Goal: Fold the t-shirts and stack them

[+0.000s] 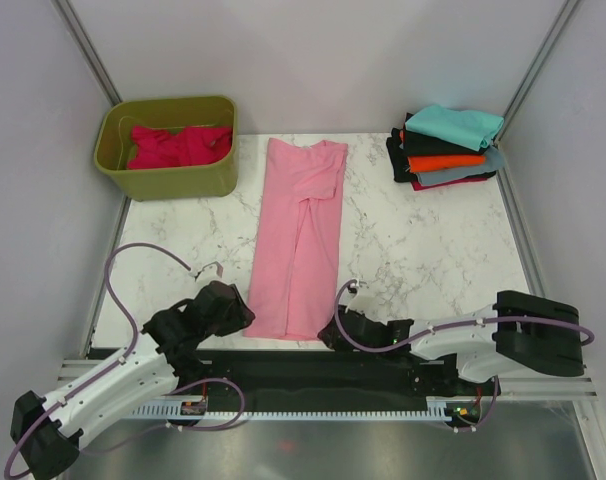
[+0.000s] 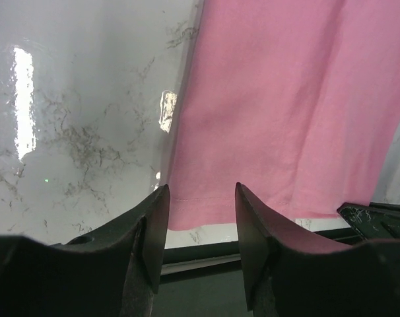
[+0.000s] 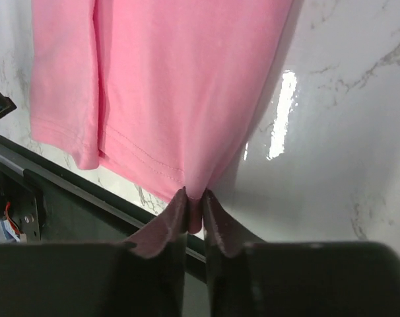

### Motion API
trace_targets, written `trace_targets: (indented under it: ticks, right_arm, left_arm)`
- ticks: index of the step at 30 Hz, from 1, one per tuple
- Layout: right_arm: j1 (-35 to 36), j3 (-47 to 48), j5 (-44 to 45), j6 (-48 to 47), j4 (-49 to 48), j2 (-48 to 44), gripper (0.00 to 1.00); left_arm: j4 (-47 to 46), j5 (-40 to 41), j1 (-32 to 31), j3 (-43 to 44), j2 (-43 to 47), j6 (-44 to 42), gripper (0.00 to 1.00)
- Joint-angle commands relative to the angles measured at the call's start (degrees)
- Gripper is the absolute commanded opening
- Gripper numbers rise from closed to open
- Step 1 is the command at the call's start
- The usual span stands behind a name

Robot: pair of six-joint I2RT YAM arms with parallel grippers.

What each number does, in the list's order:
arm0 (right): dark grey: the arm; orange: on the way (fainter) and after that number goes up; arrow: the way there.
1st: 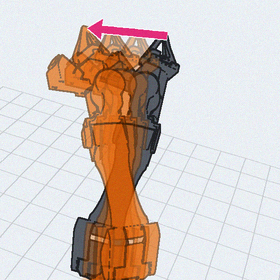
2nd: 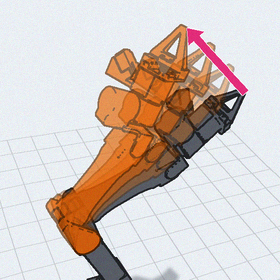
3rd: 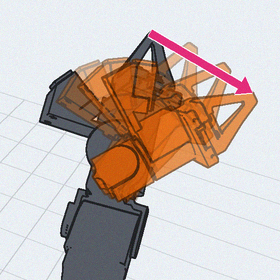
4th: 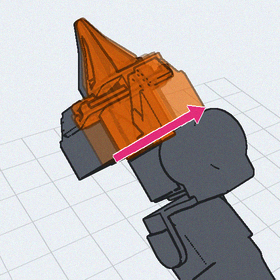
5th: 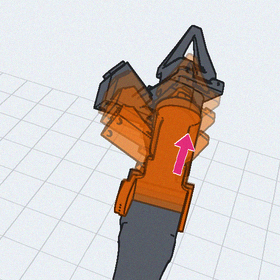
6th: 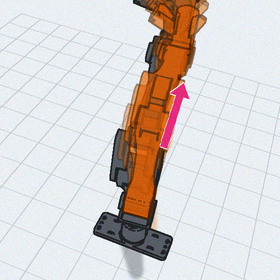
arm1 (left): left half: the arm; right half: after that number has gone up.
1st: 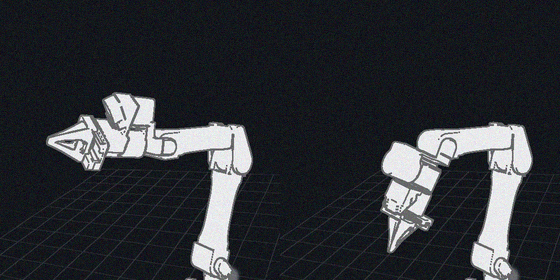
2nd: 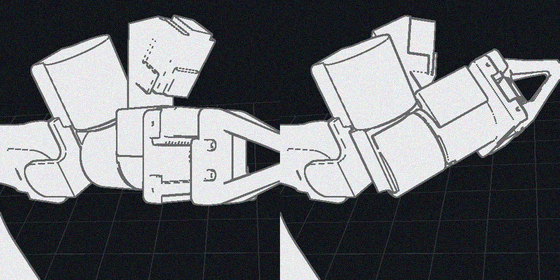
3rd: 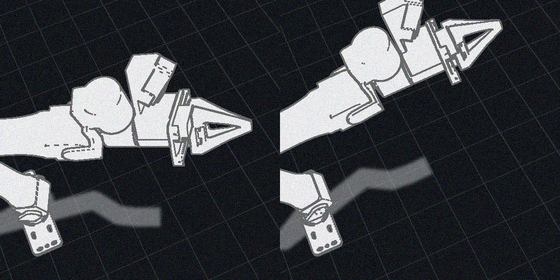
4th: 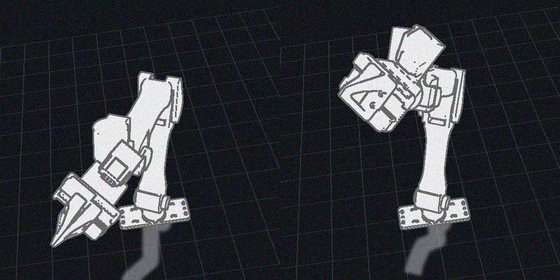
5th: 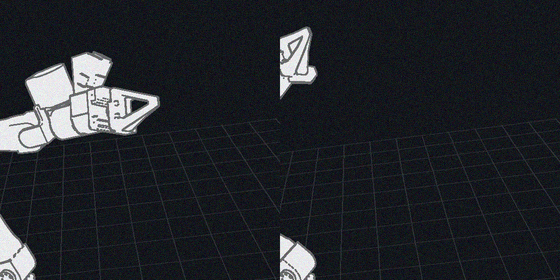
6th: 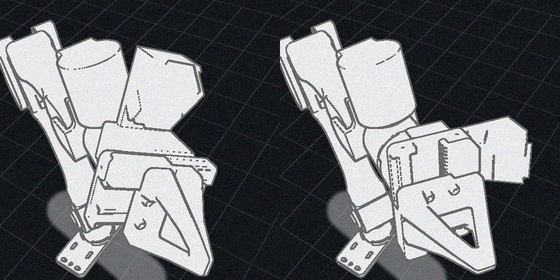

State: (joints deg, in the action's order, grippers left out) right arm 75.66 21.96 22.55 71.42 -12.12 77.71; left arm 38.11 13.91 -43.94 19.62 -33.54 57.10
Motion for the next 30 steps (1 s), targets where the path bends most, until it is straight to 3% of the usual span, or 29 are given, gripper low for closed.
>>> trace_targets:
  ticks: [1, 2, 6, 12, 19, 30]
  right_arm:
    - [-0.07, -3.23, -0.32, 1.79, 3.49, -0.71, 0.19]
    - [-0.25, -3.5, 0.13, 2.06, 4.46, -1.68, 0.11]
    - [-0.16, -4.63, 2.94, 2.41, 12.02, -7.99, 0.0]
    - [-0.16, -7.28, 3.73, 3.64, 14.14, -12.67, 0.0]
    - [-0.16, -5.79, 3.73, 2.85, 13.88, -10.13, 0.0]
    - [-0.25, -5.78, 3.82, 2.67, 13.09, -9.51, 0.0]
  left_arm:
    - [-1.63, -1.25, 0.0, -0.63, 0.93, 2.14, 0.51]
    - [-1.72, -1.6, -0.09, -0.81, 1.19, 2.66, 0.5]
    - [-2.16, -3.62, -0.53, -1.77, 1.11, 3.54, 0.49]
    - [-4.0, -7.31, -1.23, -3.53, 0.58, 4.42, 0.48]
    - [-8.57, -12.15, -1.67, -6.43, 2.34, 5.03, 0.47]
    - [-9.98, -10.84, -5.36, -5.38, -3.64, 5.56, 0.45]
